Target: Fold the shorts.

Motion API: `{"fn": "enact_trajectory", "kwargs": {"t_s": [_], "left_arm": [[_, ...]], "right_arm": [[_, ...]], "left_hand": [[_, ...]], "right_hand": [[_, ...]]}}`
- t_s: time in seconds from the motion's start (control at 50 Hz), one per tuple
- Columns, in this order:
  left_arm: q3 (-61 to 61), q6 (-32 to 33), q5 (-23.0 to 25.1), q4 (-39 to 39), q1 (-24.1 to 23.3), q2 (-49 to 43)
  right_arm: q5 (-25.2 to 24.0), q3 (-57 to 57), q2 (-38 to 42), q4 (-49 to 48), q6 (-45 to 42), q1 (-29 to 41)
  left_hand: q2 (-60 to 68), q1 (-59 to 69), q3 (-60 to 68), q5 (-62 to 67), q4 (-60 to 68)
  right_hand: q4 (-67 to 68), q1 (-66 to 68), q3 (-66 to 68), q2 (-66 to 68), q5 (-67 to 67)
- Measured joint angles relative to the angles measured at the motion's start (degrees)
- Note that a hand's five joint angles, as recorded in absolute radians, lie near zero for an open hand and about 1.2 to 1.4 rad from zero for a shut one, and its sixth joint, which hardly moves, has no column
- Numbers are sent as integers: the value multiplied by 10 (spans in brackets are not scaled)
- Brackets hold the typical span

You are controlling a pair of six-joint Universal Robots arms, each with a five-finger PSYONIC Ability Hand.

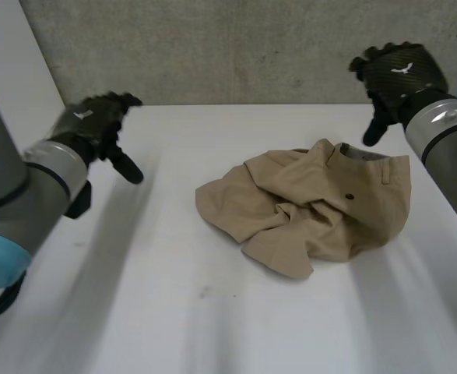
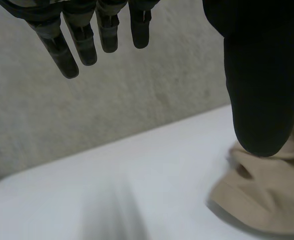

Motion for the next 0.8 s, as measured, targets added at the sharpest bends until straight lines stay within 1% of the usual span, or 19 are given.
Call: {"fn": "enact_trajectory", "kwargs": {"t_s": [0.06,0.12,0.14,0.22,0.26,0.32,0.34,0.36,0.38,0.44,0.5,0.52,0.6,0.68,0.7,0.72,0.74,0.76,0.8], "left_arm": [[1,0,0,0,-23,-22],[0,-1,0,-1,-35,-30],[-1,-2,0,-1,-63,-44],[-3,-5,0,-2,-103,-58],[-2,-8,-2,-2,-141,-67],[2,-11,-4,-2,-178,-78],[2,-11,-4,-2,-178,-78],[8,-14,-5,-2,-195,-87],[8,-14,-5,-2,-195,-87],[26,-26,-8,-2,-224,-112],[46,-39,-15,-2,-241,-136],[60,-49,-22,-2,-250,-153],[108,-72,-54,-2,-275,-211],[155,-81,-79,-2,-291,-267],[155,-81,-79,-2,-291,-267],[177,-82,-88,-2,-295,-293],[177,-82,-88,-2,-295,-293],[195,-82,-93,-2,-298,-313],[212,-81,-95,-1,-299,-333]], "right_arm": [[-20,12,-7,13,-12,6],[-26,17,-8,20,-20,7],[-35,28,-10,35,-45,6],[-41,49,-9,50,-97,-2],[-43,62,-7,51,-135,-17],[-56,78,0,47,-189,-56],[-56,78,0,47,-189,-56],[-71,83,7,44,-215,-80],[-71,83,7,44,-215,-80],[-121,86,28,38,-271,-131],[-151,83,43,34,-301,-153],[-170,81,52,32,-321,-165],[-218,73,84,14,-382,-191],[-247,67,114,-15,-426,-205],[-247,67,114,-15,-426,-205],[-257,64,128,-32,-439,-208],[-257,64,128,-32,-439,-208],[-266,60,142,-49,-447,-210],[-275,55,161,-70,-452,-211]], "left_hand": [[0,0,0,0,0],[1,1,0,0,0],[1,2,0,0,1],[1,2,0,0,1],[1,2,0,0,1],[1,2,0,0,1],[1,2,0,0,1],[1,2,0,0,1],[1,2,0,0,1],[1,2,1,0,1],[1,2,1,0,1],[1,2,1,0,1],[2,2,2,0,2],[2,2,2,0,2],[2,2,2,0,2],[33,38,23,14,30],[33,38,23,14,30],[65,70,54,49,62],[91,93,77,72,86]], "right_hand": [[0,0,0,0,-2],[0,0,0,0,-2],[0,0,0,0,-2],[0,0,0,0,-2],[0,0,0,0,-2],[0,0,0,0,-2],[0,0,0,0,-2],[0,0,0,0,-2],[0,0,0,0,-2],[0,0,0,0,-2],[0,0,0,0,-2],[1,2,3,2,-2],[5,2,20,18,9],[19,4,31,29,19],[19,4,31,29,19],[19,4,31,29,19],[19,4,31,29,19],[38,28,46,46,29],[85,74,93,90,70]]}}
